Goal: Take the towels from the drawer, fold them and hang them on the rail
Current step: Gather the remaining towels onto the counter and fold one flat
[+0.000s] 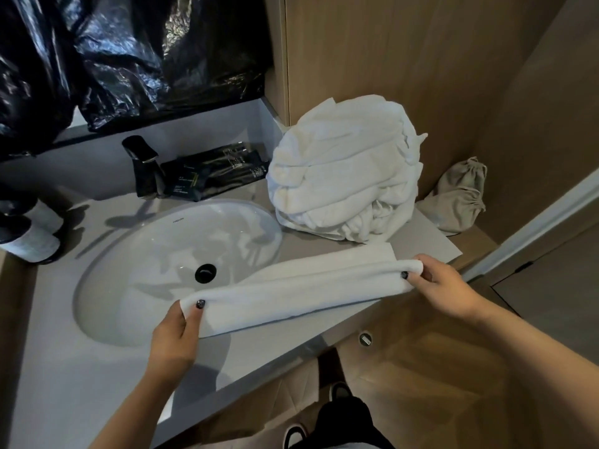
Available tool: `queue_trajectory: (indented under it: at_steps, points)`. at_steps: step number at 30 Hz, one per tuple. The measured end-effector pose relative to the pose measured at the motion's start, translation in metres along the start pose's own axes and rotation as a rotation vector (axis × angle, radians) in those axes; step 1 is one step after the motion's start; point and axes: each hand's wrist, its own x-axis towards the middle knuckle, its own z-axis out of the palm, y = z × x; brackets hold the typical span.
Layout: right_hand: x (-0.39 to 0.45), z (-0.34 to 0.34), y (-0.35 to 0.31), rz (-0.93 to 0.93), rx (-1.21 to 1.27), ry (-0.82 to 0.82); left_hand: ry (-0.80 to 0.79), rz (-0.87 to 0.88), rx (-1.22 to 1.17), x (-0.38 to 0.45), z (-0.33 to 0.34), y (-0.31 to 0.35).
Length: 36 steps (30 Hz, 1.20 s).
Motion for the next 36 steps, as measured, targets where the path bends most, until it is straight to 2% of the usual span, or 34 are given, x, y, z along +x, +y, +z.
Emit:
queue_trajectory:
  at_steps: [5, 11, 13, 16, 20, 26, 29, 32, 33, 36]
  points:
    - [0.020, 0.021, -0.008, 0.071, -0.134, 0.075, 0.094, -0.073, 0.051, 0.012, 0.021, 0.008]
    - [0.026, 0.032, 0.006, 0.087, -0.387, 0.110, 0.047, -0.045, 0.205, 0.010, 0.021, 0.019]
    - [0.026, 0.029, 0.014, 0.066, -0.384, 0.108, 0.024, -0.013, 0.263, 0.003, 0.023, 0.020]
    - [0.029, 0.025, 0.019, 0.045, -0.347, 0.072, -0.030, -0.059, 0.328, 0.006, 0.027, 0.021]
    - [0.032, 0.024, 0.020, 0.054, -0.331, 0.100, -0.036, -0.065, 0.327, 0.018, 0.029, 0.020]
    - [0.030, 0.025, 0.020, 0.080, -0.295, 0.113, -0.137, -0.173, 0.360, 0.031, 0.033, 0.019]
    - [0.030, 0.026, 0.015, 0.095, -0.290, 0.114, -0.111, -0.091, 0.463, 0.034, 0.031, 0.021]
    - [0.029, 0.027, 0.010, 0.134, -0.284, 0.103, -0.031, 0.011, 0.471, 0.032, 0.034, 0.021]
    - [0.029, 0.028, 0.008, 0.143, -0.286, 0.102, -0.036, -0.008, 0.447, 0.033, 0.035, 0.020]
    - [0.029, 0.029, 0.003, 0.180, -0.307, 0.126, -0.186, -0.223, 0.208, 0.036, 0.038, 0.019]
